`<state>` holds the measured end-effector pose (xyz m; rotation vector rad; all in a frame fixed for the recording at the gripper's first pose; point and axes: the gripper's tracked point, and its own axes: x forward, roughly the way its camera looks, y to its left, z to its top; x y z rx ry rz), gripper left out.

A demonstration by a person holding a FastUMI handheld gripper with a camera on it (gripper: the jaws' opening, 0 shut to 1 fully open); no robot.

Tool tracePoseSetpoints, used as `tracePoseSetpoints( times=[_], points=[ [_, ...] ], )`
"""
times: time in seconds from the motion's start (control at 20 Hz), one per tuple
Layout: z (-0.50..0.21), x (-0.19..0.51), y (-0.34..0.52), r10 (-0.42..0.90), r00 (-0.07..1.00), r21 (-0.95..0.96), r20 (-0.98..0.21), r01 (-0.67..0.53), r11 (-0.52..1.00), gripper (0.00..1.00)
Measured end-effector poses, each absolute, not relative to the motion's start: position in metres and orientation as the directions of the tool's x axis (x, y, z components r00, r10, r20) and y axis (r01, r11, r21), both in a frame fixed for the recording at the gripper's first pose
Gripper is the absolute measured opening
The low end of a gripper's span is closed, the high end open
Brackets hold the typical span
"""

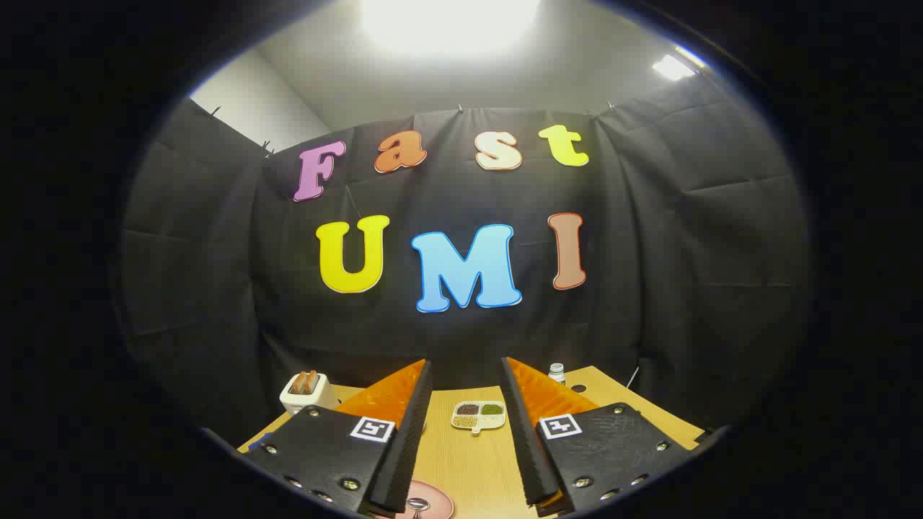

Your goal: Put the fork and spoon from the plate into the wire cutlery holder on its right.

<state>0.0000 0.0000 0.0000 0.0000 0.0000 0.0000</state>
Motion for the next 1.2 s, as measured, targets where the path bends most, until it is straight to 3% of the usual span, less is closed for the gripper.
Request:
tracePoseSetpoints(
  times=[0.9, 1.0, 1.2],
  points=[
    [-0.006, 0.002, 0.001, 0.013, 1.0, -0.014, -0.023, -0.014, 1.0, 0.59],
    [-0.019, 0.006, 0.003, 0.027, 0.998, -0.023, -0.058, -0.029, 0.999, 0.59],
    [-0.085, 0.025, 0.029, 0.093, 0.966, -0.043, -0.242, -0.107, 0.993, 0.59]
  ],
)
